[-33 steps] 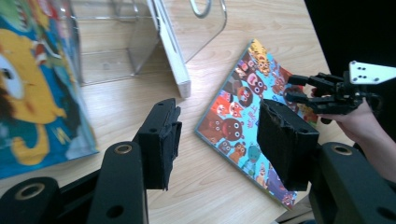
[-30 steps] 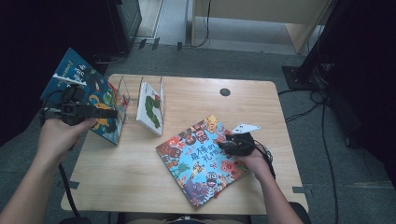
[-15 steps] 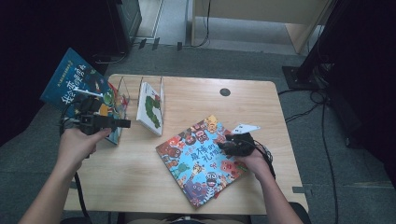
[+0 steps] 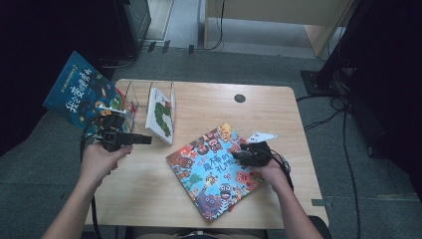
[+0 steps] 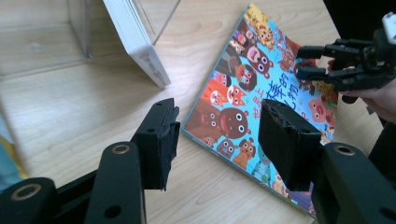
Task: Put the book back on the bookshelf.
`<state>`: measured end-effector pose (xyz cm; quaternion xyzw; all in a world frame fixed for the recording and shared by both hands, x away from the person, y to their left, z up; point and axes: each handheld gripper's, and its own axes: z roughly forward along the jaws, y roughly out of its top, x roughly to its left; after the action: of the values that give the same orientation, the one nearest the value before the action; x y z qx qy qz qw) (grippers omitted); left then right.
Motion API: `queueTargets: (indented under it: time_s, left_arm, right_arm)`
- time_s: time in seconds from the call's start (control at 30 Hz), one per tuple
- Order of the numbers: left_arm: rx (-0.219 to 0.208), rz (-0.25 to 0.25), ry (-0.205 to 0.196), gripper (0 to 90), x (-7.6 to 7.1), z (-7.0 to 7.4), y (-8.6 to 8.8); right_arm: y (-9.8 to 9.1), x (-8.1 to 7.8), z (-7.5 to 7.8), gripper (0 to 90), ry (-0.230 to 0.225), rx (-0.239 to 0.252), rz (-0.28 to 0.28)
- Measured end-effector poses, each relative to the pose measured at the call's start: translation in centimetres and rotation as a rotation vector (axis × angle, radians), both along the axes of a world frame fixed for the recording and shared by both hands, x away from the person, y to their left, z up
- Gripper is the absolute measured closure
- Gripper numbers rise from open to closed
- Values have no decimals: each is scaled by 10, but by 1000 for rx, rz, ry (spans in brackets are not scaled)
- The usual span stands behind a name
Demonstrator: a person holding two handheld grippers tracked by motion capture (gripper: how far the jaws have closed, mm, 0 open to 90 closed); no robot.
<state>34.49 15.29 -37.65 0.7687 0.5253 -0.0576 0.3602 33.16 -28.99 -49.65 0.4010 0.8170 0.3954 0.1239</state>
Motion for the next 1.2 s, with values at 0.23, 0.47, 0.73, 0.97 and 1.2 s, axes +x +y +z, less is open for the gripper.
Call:
queueTargets:
  time_s: [0.23, 0.47, 0.73, 0.97, 1.2]
  left_arm:
    - [-1, -12, -6, 469, -3, -17, -9]
    - [9, -34, -3, 470, -4, -36, -21]
    - [20, -57, 9, 474, -7, -62, -33]
    - [48, -73, 21, 502, -10, -80, -38]
    - [86, -95, -17, 580, -10, -89, -38]
  right_arm:
    - [-1, 1, 0, 479, -5, 8, -7]
    - [-3, 0, 0, 484, 0, 3, -10]
    - [-7, -3, 1, 496, 0, 0, -25]
    - [-14, -7, 1, 537, -12, 4, -35]
    - [-20, -12, 1, 617, -17, 11, -55]
